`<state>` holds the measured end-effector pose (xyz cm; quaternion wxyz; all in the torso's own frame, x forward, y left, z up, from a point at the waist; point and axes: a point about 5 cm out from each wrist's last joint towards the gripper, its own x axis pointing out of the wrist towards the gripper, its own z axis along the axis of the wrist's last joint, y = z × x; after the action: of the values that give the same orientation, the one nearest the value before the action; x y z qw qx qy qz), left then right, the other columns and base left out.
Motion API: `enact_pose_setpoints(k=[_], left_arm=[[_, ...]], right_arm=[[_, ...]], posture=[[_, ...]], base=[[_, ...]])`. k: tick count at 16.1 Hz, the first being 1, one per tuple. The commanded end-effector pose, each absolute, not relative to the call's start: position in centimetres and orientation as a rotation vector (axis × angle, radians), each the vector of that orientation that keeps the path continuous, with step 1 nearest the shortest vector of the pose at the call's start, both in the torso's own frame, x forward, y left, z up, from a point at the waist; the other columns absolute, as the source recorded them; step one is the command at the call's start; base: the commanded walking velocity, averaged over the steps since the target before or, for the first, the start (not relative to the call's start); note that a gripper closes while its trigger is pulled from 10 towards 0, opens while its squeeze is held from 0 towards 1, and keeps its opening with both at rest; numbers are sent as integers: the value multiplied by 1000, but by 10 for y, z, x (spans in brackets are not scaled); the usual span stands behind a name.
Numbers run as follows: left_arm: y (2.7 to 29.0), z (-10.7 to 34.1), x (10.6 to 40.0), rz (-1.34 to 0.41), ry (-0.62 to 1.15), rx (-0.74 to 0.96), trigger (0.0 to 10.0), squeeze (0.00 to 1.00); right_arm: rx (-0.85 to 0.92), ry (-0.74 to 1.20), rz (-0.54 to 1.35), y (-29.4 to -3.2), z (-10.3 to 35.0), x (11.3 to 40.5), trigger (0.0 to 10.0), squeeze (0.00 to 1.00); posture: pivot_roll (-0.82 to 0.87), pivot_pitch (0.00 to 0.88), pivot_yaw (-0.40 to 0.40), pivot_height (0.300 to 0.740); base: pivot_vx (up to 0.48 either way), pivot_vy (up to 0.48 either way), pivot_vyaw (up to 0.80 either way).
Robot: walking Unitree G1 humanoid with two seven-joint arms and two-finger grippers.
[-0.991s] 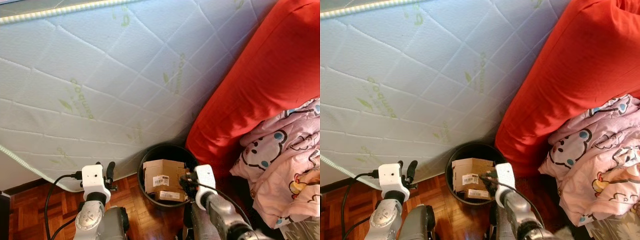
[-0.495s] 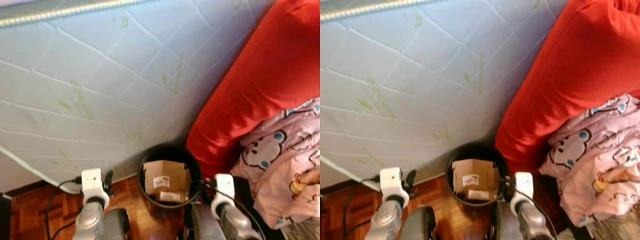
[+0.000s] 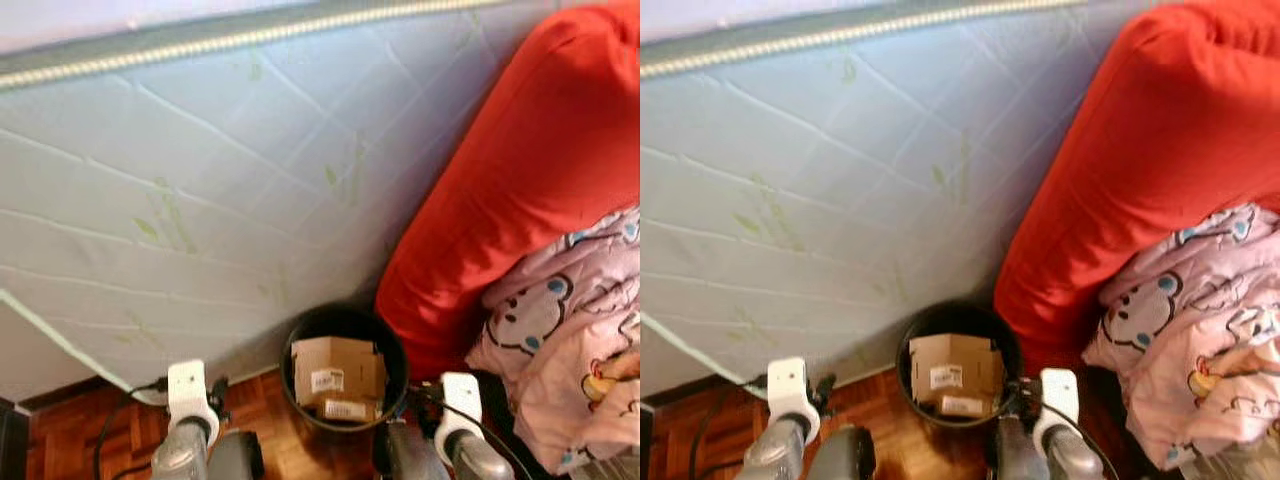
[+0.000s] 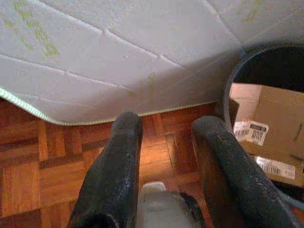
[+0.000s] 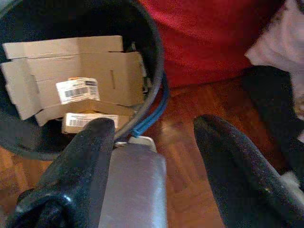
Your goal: Clean up the room
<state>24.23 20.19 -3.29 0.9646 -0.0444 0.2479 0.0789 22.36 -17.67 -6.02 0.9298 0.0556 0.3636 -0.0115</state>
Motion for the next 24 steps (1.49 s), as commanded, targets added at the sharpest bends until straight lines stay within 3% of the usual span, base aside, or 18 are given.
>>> enact_pose_setpoints(k=[1, 7, 13, 20, 24], left_arm=[[205, -38, 237, 161, 530, -80, 10000, 0], [202, -53, 223, 135, 659, -49, 10000, 0], [212, -65, 206, 145, 783, -1, 10000, 0], [220, -70, 198, 159, 861, 39, 10000, 0], [209, -75, 194, 175, 873, -10, 10000, 0]], right_arm=[[125, 777, -50, -180, -65, 216, 10000, 0], [90, 922, -18, -172, -85, 181, 10000, 0], [78, 930, -1, -171, -86, 181, 10000, 0], [75, 939, 37, -153, -84, 188, 10000, 0], [62, 947, 53, -156, -85, 185, 10000, 0]], posture=[[-23, 29, -20, 618], [-23, 17, -17, 663], [-27, 52, -22, 708], [-32, 72, -28, 708], [-40, 90, -29, 708]], base=[[0, 0, 0], [0, 0, 0], [0, 0, 0], [0, 0, 0], [0, 0, 0]])
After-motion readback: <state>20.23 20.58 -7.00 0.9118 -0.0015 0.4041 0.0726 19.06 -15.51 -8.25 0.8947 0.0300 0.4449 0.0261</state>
